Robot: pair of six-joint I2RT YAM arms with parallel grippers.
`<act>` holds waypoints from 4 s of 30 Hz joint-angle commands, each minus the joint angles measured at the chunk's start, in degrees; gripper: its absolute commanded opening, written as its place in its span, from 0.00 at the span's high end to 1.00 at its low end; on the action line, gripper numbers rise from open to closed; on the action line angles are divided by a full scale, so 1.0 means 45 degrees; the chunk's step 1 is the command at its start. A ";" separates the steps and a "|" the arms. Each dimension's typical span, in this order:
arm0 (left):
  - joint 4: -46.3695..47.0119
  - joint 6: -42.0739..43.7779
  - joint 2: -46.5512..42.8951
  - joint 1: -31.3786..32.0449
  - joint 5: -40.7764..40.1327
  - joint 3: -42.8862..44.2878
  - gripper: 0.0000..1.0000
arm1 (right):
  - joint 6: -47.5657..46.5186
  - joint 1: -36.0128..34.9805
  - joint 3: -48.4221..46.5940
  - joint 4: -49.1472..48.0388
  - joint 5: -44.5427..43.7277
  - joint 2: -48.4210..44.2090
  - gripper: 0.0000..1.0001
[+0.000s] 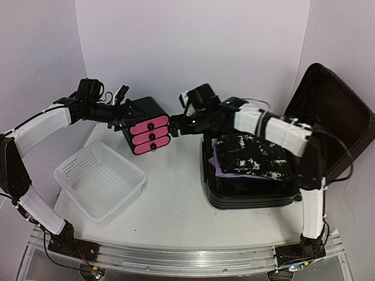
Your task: Open, take out, and arrange the luggage
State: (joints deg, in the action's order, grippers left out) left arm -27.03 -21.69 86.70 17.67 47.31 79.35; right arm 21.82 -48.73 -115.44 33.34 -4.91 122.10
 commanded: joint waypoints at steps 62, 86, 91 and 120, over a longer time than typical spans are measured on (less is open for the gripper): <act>0.3230 -0.4717 0.6195 0.6175 -0.4937 0.1906 0.38 | -0.1646 -0.0010 1.0793 0.2113 -0.3705 -1.1813 0.02; -0.3859 0.0801 -0.0885 0.1962 -0.6954 -0.1821 0.05 | -0.2140 -0.0011 0.8377 0.4386 -0.3821 -0.7740 0.02; -0.4785 0.1400 -0.1786 -0.0068 -0.8343 -0.2684 0.01 | -0.2705 -0.0013 0.7236 0.5236 -0.4304 -0.6593 0.02; -0.4907 -0.0808 -0.5000 -0.0754 -0.6562 -0.5778 0.11 | -0.5560 0.0028 0.4337 0.6913 -0.4933 -0.2430 0.10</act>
State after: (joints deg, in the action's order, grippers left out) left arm -48.12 -26.76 67.64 14.31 19.29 49.32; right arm -0.60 -48.77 -93.30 63.90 -24.64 109.80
